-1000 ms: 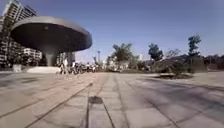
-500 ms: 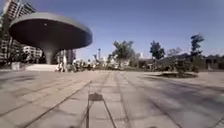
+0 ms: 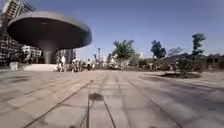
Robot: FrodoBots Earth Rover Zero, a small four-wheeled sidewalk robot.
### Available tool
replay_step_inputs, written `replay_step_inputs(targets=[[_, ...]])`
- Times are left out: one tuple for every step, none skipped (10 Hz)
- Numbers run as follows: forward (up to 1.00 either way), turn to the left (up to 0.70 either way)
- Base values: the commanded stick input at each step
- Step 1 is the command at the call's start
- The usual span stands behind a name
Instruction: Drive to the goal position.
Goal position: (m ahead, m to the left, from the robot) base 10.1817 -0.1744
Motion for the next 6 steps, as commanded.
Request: replay_step_inputs(targets=[[0.70, 0.00], [0.70, 0.00], [0.70, 0.00], [0.70, 0.00], [0.70, 0.00], [0.70, -0.01]])
